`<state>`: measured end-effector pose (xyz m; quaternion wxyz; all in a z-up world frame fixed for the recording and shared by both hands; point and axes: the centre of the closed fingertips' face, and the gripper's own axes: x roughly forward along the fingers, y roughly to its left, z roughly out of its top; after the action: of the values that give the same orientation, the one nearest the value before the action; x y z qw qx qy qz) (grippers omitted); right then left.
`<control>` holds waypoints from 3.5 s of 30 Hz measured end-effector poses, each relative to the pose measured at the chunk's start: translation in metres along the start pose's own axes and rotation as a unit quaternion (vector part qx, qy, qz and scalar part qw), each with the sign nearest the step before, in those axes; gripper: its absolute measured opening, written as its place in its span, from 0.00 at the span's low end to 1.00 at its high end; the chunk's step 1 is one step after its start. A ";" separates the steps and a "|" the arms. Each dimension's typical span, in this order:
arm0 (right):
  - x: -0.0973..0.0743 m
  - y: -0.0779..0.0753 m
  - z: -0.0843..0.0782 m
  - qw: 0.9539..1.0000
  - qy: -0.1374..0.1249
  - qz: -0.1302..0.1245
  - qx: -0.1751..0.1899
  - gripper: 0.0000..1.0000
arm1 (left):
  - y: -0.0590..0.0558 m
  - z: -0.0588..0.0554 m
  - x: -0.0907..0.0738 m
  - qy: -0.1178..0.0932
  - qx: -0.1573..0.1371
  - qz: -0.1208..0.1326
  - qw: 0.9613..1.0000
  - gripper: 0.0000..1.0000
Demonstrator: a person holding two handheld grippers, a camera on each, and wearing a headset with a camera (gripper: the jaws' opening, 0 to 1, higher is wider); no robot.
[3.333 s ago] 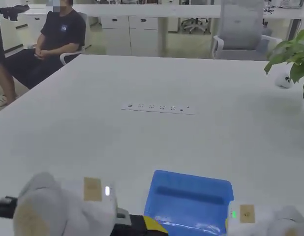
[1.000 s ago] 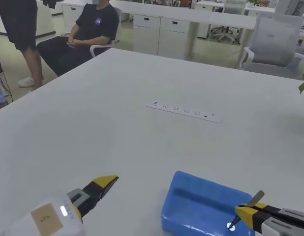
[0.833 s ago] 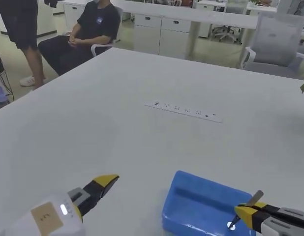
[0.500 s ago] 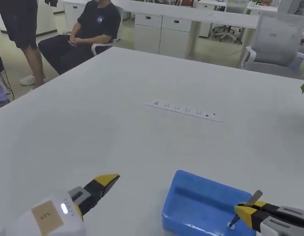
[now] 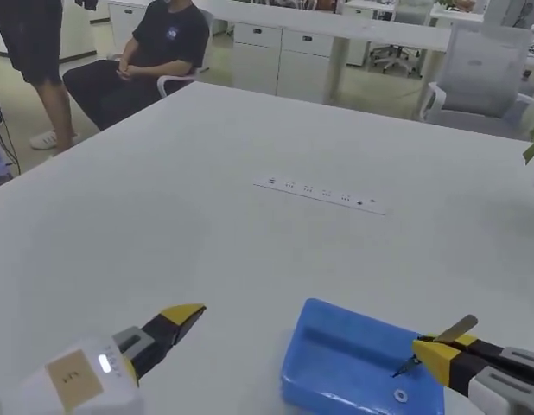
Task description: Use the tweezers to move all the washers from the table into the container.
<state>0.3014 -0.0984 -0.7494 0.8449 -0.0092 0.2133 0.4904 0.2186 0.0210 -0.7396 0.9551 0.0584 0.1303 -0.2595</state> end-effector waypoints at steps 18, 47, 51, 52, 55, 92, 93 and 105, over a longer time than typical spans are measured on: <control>0.032 0.073 -0.051 0.991 0.063 0.116 0.014 0.03 | 0.001 0.000 -0.001 -0.001 -0.006 0.000 1.000 0.89; 0.036 0.101 -0.088 0.976 0.128 0.149 -0.094 0.03 | 0.007 0.002 -0.002 -0.008 -0.016 0.012 1.000 0.88; 0.036 0.105 -0.093 0.966 0.140 0.150 -0.155 0.03 | 0.008 0.002 -0.003 -0.009 -0.017 0.014 1.000 0.87; 0.036 0.105 -0.093 0.964 0.140 0.147 -0.170 0.03 | 0.008 0.002 -0.003 -0.010 -0.018 0.014 1.000 0.87; 0.036 0.106 -0.096 0.959 0.144 0.148 -0.192 0.03 | 0.009 0.002 -0.003 -0.012 -0.019 0.015 1.000 0.87; 0.009 0.061 -0.029 0.988 0.030 0.122 0.088 0.03 | 0.009 0.006 -0.005 -0.023 -0.025 0.016 0.999 0.86; 0.007 0.057 -0.027 0.988 0.025 0.120 0.092 0.03 | 0.010 0.006 -0.005 -0.023 -0.024 0.017 0.999 0.86; 0.001 0.025 -0.014 0.988 -0.008 0.082 0.131 0.03 | 0.009 0.006 -0.005 -0.022 -0.023 0.015 0.999 0.85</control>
<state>0.2762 -0.0875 -0.7581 0.7976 0.1227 0.2692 0.5256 0.2203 0.0298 -0.7317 0.9627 0.0322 0.1142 -0.2431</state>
